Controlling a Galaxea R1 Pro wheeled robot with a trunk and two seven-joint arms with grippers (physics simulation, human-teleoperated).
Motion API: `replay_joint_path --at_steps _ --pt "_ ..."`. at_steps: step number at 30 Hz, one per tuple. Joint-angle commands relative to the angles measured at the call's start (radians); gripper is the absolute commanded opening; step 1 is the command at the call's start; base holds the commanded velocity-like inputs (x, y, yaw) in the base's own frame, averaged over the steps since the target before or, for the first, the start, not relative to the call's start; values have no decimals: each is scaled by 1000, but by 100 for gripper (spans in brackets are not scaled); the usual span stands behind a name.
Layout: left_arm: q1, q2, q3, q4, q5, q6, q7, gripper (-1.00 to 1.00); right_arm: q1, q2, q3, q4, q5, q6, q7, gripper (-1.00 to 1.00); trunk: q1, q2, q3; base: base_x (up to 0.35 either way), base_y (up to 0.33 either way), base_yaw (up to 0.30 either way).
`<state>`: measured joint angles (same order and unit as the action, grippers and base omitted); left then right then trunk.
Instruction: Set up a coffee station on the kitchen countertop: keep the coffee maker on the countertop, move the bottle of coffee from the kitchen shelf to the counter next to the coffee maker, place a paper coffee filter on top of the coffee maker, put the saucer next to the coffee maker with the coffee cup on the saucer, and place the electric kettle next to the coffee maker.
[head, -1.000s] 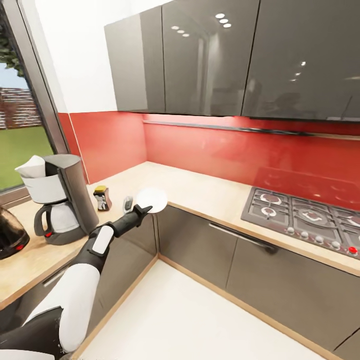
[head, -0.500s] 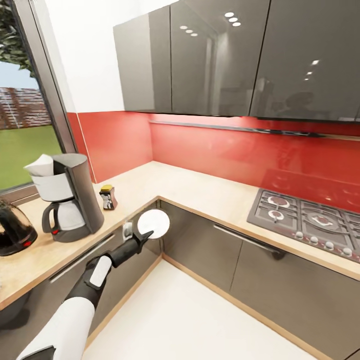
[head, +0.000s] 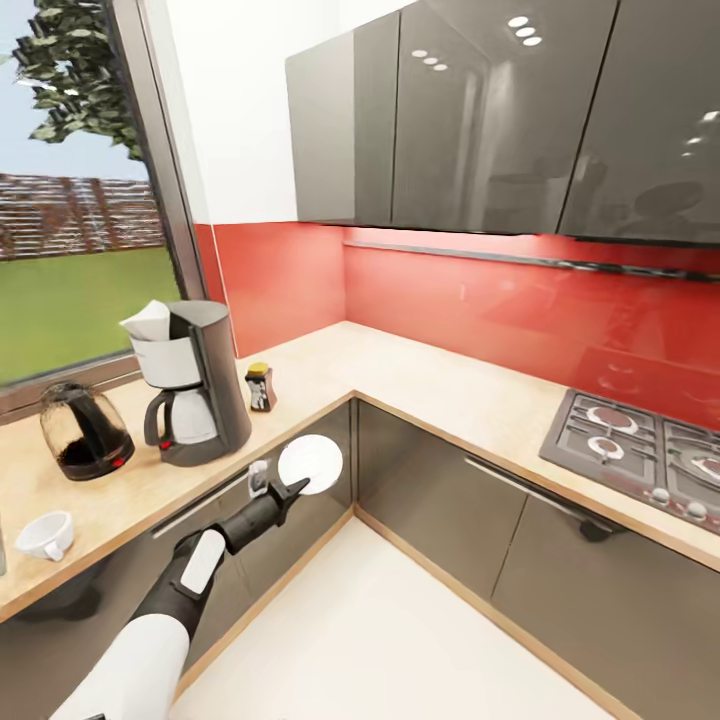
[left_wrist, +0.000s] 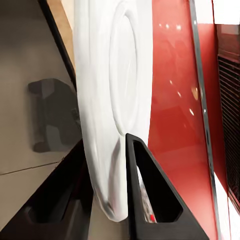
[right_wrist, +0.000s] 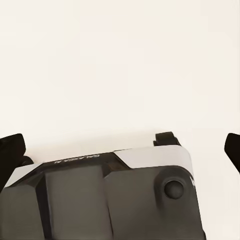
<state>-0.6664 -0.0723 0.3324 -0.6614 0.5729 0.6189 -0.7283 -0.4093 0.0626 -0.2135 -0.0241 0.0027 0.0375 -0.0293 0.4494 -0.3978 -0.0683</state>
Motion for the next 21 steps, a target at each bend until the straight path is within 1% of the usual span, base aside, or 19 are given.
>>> replay_joint_path --at_steps 1,13,21 --pt "1 -1 4 -1 1 5 0 -100 0 0 -4 -2 0 4 -3 100 1 -2 -2 0 0 277" --pt "5 2 2 -4 5 7 -2 -100 0 0 -4 -2 0 4 -3 100 1 -2 -2 5 -5 277" --pt "5 6 3 -4 10 9 -2 -100 0 1 -4 -2 0 4 -3 100 1 -2 -2 36 -231 278"
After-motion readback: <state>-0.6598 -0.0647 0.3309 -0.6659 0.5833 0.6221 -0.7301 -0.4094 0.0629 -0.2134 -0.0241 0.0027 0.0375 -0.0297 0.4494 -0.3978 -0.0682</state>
